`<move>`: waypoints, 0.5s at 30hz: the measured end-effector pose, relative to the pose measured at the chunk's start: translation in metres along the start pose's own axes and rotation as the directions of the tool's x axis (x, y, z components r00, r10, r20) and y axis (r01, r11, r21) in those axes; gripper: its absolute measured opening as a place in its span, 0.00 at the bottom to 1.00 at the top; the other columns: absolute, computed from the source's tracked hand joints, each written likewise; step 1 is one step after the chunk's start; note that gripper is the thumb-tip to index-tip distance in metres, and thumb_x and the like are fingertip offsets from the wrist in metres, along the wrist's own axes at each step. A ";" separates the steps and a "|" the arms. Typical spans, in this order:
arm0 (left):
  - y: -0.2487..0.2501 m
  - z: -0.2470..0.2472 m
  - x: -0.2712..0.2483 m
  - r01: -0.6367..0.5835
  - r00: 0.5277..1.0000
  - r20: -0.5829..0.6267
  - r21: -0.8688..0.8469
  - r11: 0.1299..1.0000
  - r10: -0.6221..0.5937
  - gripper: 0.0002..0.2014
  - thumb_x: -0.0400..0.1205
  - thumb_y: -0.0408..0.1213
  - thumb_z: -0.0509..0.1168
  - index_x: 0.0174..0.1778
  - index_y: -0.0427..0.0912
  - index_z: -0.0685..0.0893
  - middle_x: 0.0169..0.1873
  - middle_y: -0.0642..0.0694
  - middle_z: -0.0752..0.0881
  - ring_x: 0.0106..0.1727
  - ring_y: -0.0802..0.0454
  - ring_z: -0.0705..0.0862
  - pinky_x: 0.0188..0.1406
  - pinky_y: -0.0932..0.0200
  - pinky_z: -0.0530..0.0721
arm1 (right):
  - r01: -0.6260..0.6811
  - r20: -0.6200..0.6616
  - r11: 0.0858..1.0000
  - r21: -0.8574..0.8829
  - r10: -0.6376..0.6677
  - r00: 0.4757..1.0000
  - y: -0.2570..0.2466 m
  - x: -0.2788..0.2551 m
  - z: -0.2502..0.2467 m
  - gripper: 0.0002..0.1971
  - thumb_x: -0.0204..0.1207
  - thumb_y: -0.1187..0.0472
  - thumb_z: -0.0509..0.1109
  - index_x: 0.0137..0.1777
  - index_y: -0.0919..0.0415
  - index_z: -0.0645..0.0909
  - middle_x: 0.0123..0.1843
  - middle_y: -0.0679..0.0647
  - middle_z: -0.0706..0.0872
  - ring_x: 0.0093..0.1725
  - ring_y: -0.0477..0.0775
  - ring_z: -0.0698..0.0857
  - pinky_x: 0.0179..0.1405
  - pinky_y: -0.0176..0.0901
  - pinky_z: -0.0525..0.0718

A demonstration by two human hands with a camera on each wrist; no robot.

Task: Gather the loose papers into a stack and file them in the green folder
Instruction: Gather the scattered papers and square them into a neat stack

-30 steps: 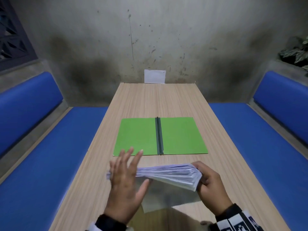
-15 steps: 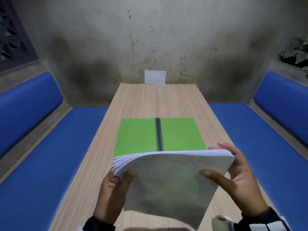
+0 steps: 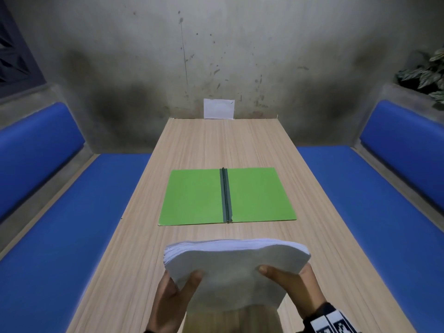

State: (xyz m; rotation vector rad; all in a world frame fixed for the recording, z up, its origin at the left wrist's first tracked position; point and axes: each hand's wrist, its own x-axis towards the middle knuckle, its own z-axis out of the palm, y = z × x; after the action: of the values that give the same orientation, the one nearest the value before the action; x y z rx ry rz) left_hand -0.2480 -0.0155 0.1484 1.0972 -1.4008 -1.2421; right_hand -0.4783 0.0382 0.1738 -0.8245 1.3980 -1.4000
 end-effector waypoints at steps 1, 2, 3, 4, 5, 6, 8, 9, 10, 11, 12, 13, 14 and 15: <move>-0.002 -0.002 0.001 -0.010 1.000 -0.017 0.002 1.000 0.010 0.19 0.70 0.29 0.75 0.51 0.54 0.81 0.43 0.73 0.88 0.48 0.72 0.85 0.40 0.84 0.79 | 0.018 0.007 1.000 0.000 -0.018 1.000 -0.004 -0.001 0.001 0.16 0.57 0.79 0.79 0.41 0.61 0.88 0.39 0.58 0.94 0.37 0.51 0.92 0.32 0.39 0.88; -0.001 -0.002 0.002 -0.014 1.000 -0.026 0.000 1.000 0.014 0.20 0.67 0.34 0.77 0.51 0.55 0.81 0.43 0.71 0.89 0.49 0.68 0.85 0.41 0.81 0.80 | 0.029 0.015 1.000 0.002 -0.029 0.999 -0.005 -0.001 0.000 0.16 0.59 0.81 0.77 0.40 0.61 0.88 0.38 0.57 0.94 0.36 0.50 0.92 0.30 0.37 0.87; -0.004 -0.003 0.002 -0.009 0.999 -0.036 0.001 1.000 0.009 0.23 0.62 0.40 0.79 0.51 0.56 0.81 0.44 0.71 0.88 0.49 0.69 0.86 0.41 0.80 0.81 | 0.031 0.027 1.000 0.004 -0.031 0.999 -0.004 -0.001 -0.001 0.16 0.59 0.81 0.77 0.40 0.60 0.87 0.36 0.54 0.94 0.34 0.47 0.91 0.29 0.34 0.86; -0.008 -0.003 0.003 -0.003 0.999 -0.040 0.011 1.000 0.004 0.27 0.56 0.48 0.78 0.51 0.59 0.79 0.45 0.74 0.87 0.49 0.73 0.85 0.42 0.80 0.80 | 0.026 0.031 1.000 -0.006 -0.025 0.999 -0.001 0.000 -0.001 0.17 0.58 0.80 0.78 0.41 0.60 0.87 0.34 0.51 0.94 0.34 0.45 0.91 0.27 0.32 0.85; -0.012 -0.003 0.003 0.008 0.999 -0.041 0.031 0.999 -0.007 0.31 0.51 0.54 0.77 0.52 0.62 0.78 0.45 0.79 0.85 0.49 0.79 0.83 0.42 0.81 0.80 | 0.016 0.037 1.000 -0.021 -0.015 0.999 0.002 0.000 -0.001 0.17 0.56 0.76 0.81 0.43 0.59 0.87 0.35 0.48 0.94 0.35 0.44 0.91 0.27 0.31 0.84; -0.014 -0.003 0.002 0.012 0.999 -0.038 0.026 1.000 -0.011 0.35 0.48 0.58 0.78 0.53 0.64 0.77 0.46 0.82 0.83 0.50 0.82 0.81 0.43 0.83 0.79 | 0.002 0.035 0.999 -0.033 -0.001 0.999 0.006 0.002 -0.001 0.20 0.51 0.70 0.84 0.45 0.58 0.86 0.36 0.47 0.94 0.37 0.43 0.91 0.29 0.31 0.84; -0.019 -0.002 0.001 0.021 0.999 -0.049 0.022 1.000 -0.020 0.39 0.50 0.64 0.78 0.58 0.68 0.74 0.52 0.81 0.82 0.56 0.80 0.80 0.48 0.83 0.78 | -0.016 0.038 0.999 -0.045 0.018 0.999 0.016 0.005 -0.004 0.34 0.36 0.57 0.88 0.48 0.59 0.86 0.41 0.50 0.94 0.40 0.44 0.91 0.32 0.33 0.85; -0.019 0.000 0.000 0.018 0.998 -0.056 0.034 0.999 -0.016 0.36 0.57 0.59 0.78 0.60 0.67 0.72 0.53 0.82 0.81 0.59 0.80 0.78 0.50 0.84 0.77 | -0.016 0.033 0.999 -0.048 0.018 0.999 0.018 0.007 -0.005 0.40 0.30 0.50 0.89 0.49 0.59 0.87 0.42 0.52 0.94 0.41 0.45 0.91 0.33 0.34 0.86; -0.018 0.002 0.000 0.010 0.998 -0.060 0.038 0.999 -0.008 0.29 0.67 0.50 0.76 0.61 0.65 0.71 0.52 0.85 0.80 0.60 0.82 0.76 0.51 0.85 0.75 | -0.014 0.029 0.998 -0.053 0.016 0.999 0.020 0.007 -0.006 0.41 0.28 0.47 0.88 0.48 0.59 0.87 0.42 0.52 0.94 0.41 0.46 0.91 0.33 0.35 0.86; -0.017 0.005 -0.001 0.019 0.998 -0.068 0.044 0.999 -0.016 0.24 0.74 0.40 0.72 0.61 0.63 0.71 0.50 0.87 0.79 0.59 0.85 0.75 0.52 0.85 0.75 | -0.011 0.033 0.999 -0.053 0.013 0.999 0.021 0.008 -0.007 0.38 0.30 0.50 0.88 0.46 0.59 0.87 0.41 0.51 0.94 0.40 0.46 0.90 0.33 0.34 0.86; -0.017 0.006 -0.001 0.029 0.996 -0.081 0.046 0.998 -0.026 0.22 0.78 0.33 0.67 0.61 0.63 0.72 0.49 0.87 0.79 0.56 0.87 0.74 0.56 0.81 0.75 | -0.014 0.027 0.999 -0.049 0.015 1.000 0.021 0.009 -0.006 0.31 0.35 0.56 0.88 0.44 0.58 0.87 0.39 0.49 0.94 0.39 0.44 0.90 0.31 0.33 0.85; -0.019 0.007 -0.002 0.046 0.995 -0.094 0.038 0.998 -0.042 0.23 0.79 0.30 0.65 0.63 0.61 0.72 0.50 0.85 0.80 0.55 0.89 0.74 0.62 0.74 0.75 | -0.019 0.024 0.999 -0.046 0.020 1.000 0.021 0.009 -0.005 0.25 0.41 0.61 0.85 0.43 0.57 0.87 0.38 0.47 0.94 0.38 0.42 0.90 0.31 0.32 0.85; -0.019 0.008 -0.002 0.068 0.994 -0.092 0.026 0.997 -0.065 0.24 0.79 0.30 0.65 0.67 0.58 0.72 0.52 0.81 0.81 0.54 0.90 0.73 0.67 0.68 0.73 | -0.025 0.021 0.998 -0.049 0.026 0.999 0.021 0.010 -0.003 0.21 0.46 0.65 0.82 0.42 0.57 0.87 0.37 0.47 0.94 0.37 0.42 0.90 0.31 0.33 0.86; -0.018 0.010 -0.002 0.093 0.992 -0.090 0.018 0.996 -0.091 0.24 0.79 0.32 0.66 0.69 0.55 0.72 0.54 0.79 0.81 0.53 0.91 0.73 0.69 0.65 0.71 | -0.034 0.022 0.998 -0.051 0.035 0.999 0.024 0.010 -0.002 0.19 0.47 0.66 0.81 0.41 0.57 0.88 0.38 0.48 0.94 0.38 0.43 0.90 0.32 0.35 0.86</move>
State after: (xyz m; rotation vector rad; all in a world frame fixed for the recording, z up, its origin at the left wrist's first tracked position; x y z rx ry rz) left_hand -0.2564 -0.0135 0.1296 1.2295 -1.3129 -1.2296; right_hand -0.4799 0.0322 0.1483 -0.8427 1.4294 -1.3295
